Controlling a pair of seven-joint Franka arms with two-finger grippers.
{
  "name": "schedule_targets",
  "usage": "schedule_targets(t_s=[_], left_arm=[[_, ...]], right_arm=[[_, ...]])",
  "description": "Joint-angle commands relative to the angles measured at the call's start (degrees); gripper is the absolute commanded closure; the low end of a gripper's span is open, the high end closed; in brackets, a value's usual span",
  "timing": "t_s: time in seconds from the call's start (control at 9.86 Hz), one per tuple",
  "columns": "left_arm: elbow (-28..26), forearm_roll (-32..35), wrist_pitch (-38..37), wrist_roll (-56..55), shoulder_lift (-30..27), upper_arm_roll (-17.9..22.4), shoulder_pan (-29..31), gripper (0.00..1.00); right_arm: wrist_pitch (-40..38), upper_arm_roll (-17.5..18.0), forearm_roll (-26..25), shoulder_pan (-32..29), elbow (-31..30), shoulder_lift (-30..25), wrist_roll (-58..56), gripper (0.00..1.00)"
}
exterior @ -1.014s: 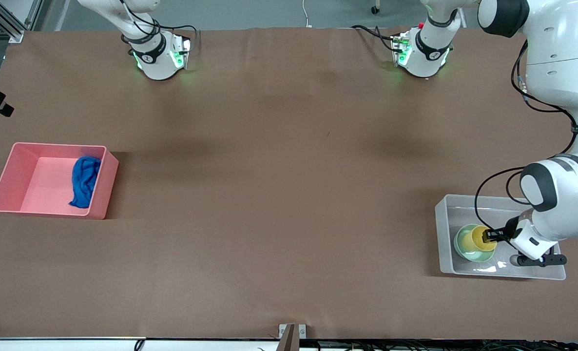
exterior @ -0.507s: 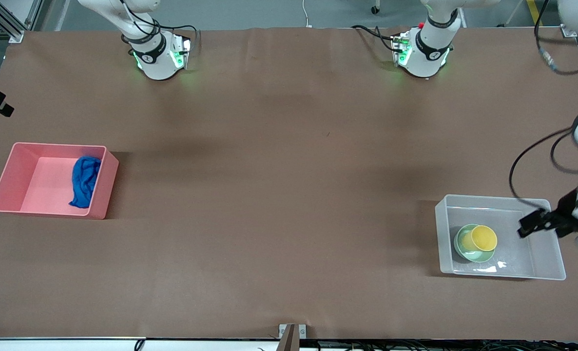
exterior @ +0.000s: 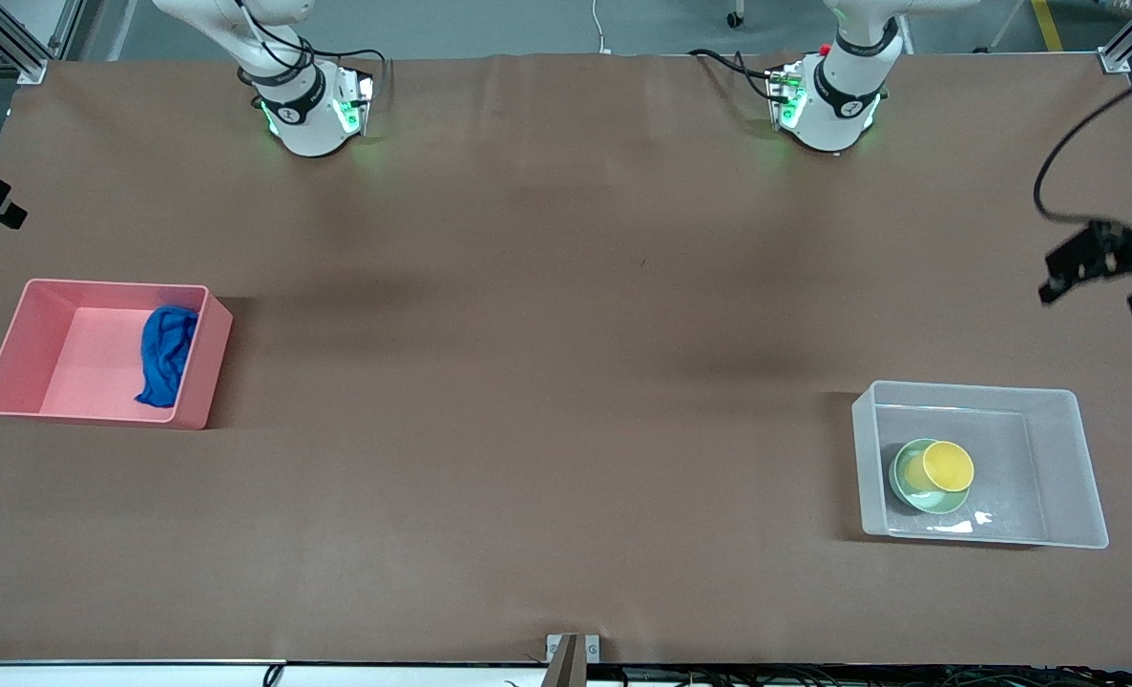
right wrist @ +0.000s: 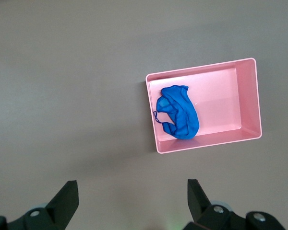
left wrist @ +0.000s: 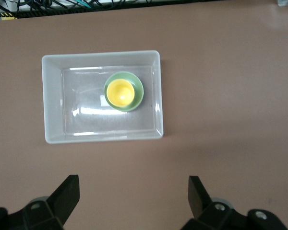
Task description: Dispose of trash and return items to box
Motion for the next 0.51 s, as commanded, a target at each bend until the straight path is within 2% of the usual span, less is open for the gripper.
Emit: schedule_targets(t_s=[0.0,0.2,0.41], left_arm=[[4.77,1.21,-6.33,-0.38,1.32,-0.21,-0.12,0.0],[9.26,1.3,-11.51,-5.11,2.37,-0.3,-0.29,0.0],[9.11,1.3,-14.08,-8.11,1.77,-1.87,-0.03,0.0]], right_arm=[[-0.5,0.29,-0.57,-0.55,0.37,0.01,-1.22,0.0],[-0.5,0.29,-0.57,-0.55,0.37,0.01,-1.22,0.0],[-0.5,0.29,-0.57,-0.55,0.37,0.01,-1.22,0.0]])
